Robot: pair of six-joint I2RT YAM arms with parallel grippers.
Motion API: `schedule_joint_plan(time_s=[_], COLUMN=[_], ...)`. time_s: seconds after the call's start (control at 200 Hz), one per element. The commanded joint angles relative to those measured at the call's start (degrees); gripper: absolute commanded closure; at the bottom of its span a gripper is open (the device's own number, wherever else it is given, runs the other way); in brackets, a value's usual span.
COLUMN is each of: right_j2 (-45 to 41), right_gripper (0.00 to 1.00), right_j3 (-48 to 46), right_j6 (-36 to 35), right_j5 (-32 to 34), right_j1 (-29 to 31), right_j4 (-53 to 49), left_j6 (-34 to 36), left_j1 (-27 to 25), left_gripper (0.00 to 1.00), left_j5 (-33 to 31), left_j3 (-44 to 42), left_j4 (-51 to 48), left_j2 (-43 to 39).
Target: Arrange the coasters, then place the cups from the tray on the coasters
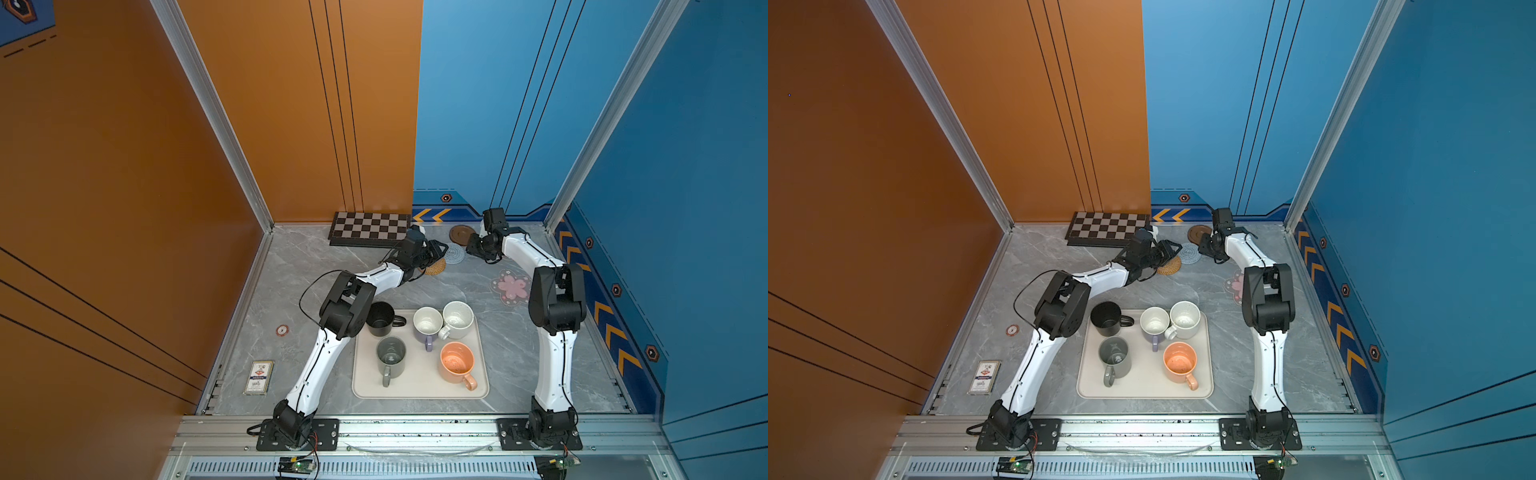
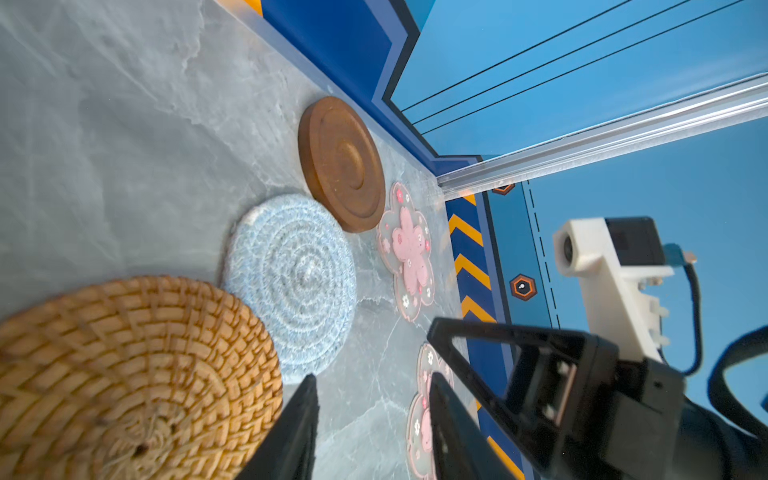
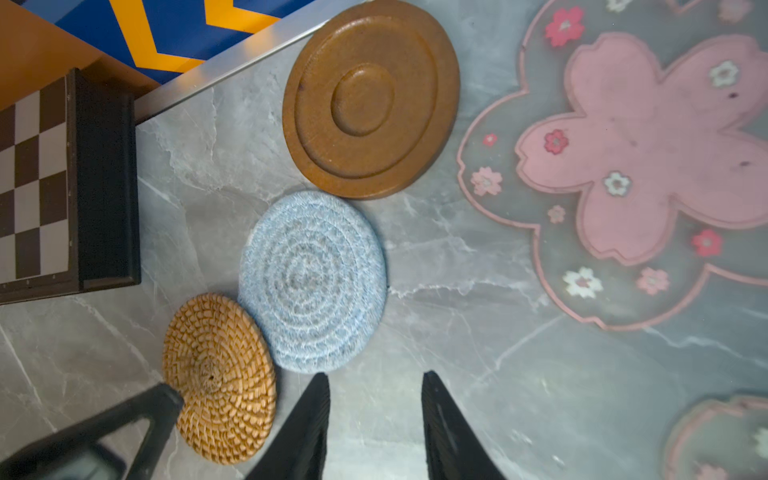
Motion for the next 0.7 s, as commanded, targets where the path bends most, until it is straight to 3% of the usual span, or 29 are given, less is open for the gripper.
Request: schedule_joint_plan(time_s=[0.0,0.37,0.691], right_j2=[2.7,11.9,15.5], right_gripper=[0.64,0.66,0.66], right_j3=[3.6,12.8,15.6], right_j6=[-1.2,2.6,2.7], right_j5=[-1.5,-0.9,-0.5], right_j1=[2.1,4.5,7.3], right_j4=[0.8,-0.3,-4.8], left_j6=[-0.5,1.4,3.3], left_j1=[0.8,6.7,10.4], left_gripper=[0.57,0.57,0.57], left_j5=[-0.3,1.1,2.3], left_j3=[-5.0,-23.7,-29.2], left_j4=[3.3,4.5,4.5], left_j2=[-4.0,-20.8,-28.0])
